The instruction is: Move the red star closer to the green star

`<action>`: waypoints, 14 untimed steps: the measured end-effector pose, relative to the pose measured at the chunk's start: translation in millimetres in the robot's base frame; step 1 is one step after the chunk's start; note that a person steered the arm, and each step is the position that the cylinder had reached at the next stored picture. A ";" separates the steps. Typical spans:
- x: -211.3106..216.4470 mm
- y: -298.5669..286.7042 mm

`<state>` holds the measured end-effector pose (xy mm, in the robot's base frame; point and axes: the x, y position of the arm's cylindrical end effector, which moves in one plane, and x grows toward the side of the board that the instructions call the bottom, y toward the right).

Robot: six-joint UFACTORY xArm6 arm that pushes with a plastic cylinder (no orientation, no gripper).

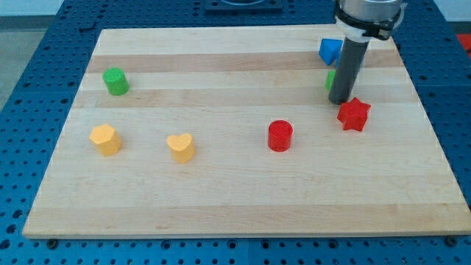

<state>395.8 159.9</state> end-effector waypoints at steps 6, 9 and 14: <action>37.3 101.0; 60.9 54.9; 59.3 -13.1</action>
<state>455.1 146.8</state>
